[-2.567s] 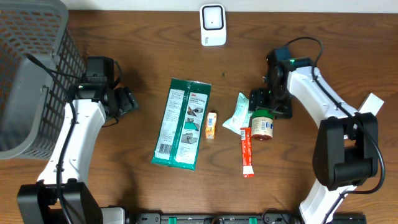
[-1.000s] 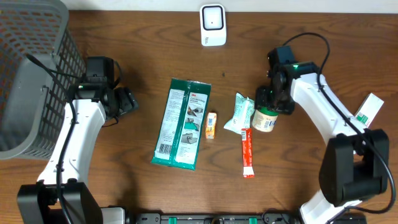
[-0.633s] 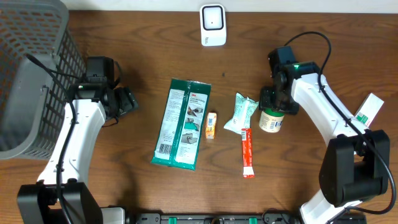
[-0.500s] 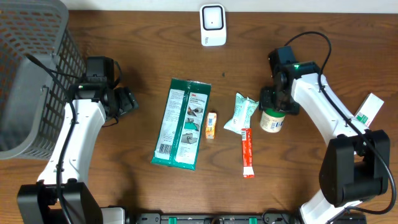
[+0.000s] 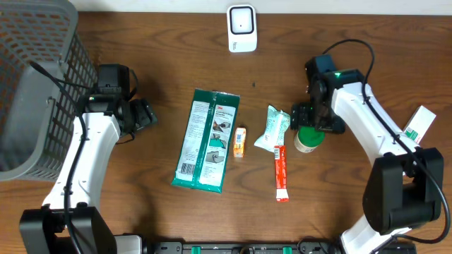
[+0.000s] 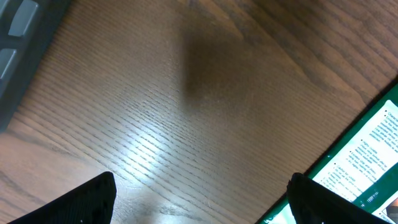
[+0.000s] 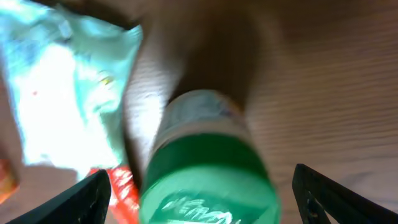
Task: Scan the item barcode
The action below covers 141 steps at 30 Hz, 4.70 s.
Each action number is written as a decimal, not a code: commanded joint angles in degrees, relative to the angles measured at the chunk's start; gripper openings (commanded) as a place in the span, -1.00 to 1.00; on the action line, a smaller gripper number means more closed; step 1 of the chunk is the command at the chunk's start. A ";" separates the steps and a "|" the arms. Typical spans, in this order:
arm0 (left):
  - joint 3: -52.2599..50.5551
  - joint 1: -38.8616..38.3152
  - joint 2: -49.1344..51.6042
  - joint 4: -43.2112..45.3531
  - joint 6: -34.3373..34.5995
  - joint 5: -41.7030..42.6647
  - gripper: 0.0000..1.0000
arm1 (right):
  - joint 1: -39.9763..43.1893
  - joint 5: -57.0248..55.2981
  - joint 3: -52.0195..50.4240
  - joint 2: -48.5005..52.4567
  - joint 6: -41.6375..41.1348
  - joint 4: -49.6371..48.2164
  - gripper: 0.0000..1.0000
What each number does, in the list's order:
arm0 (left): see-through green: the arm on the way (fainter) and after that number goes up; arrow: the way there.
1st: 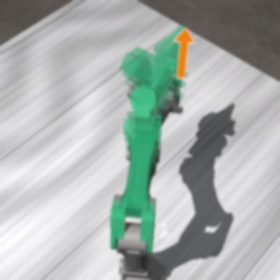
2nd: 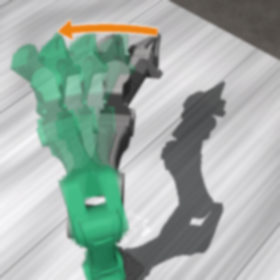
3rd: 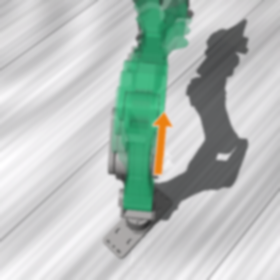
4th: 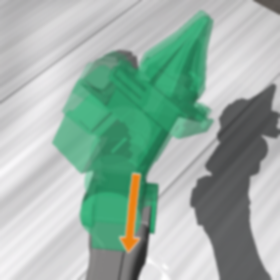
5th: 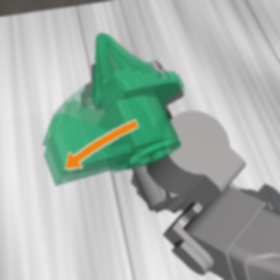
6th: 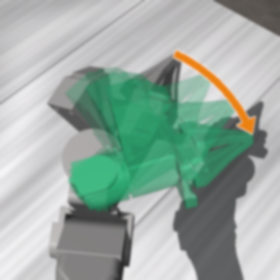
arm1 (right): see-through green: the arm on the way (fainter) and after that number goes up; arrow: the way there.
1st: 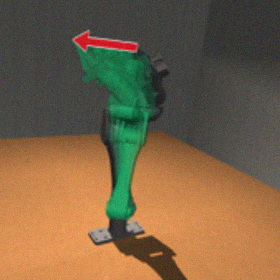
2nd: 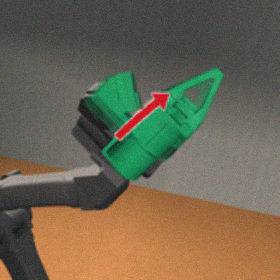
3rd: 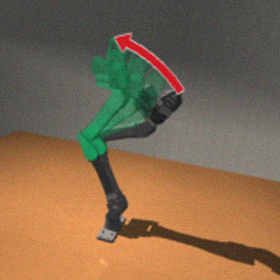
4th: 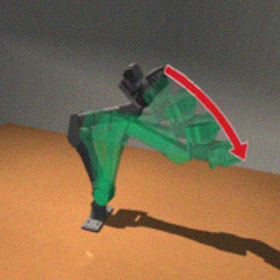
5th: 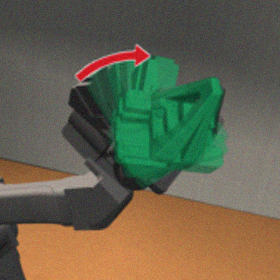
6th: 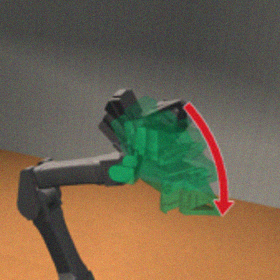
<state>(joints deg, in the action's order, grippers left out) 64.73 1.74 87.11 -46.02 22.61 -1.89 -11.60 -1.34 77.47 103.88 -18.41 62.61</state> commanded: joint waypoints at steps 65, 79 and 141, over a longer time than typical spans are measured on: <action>0.28 0.17 -0.15 0.00 -0.28 -0.92 0.78 | 2.49 3.76 0.07 -2.78 5.20 3.19 0.89; 0.28 0.17 -0.15 0.00 -0.26 -0.92 0.78 | 2.67 3.76 -10.71 -2.71 14.86 -8.31 0.69; 0.28 0.17 -0.15 0.00 -0.26 -0.92 0.78 | 2.49 3.82 -17.22 -2.71 21.90 -16.90 0.27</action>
<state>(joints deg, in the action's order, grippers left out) 64.73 1.74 87.11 -46.02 22.59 -1.89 -9.13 2.76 61.63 100.75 2.79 46.39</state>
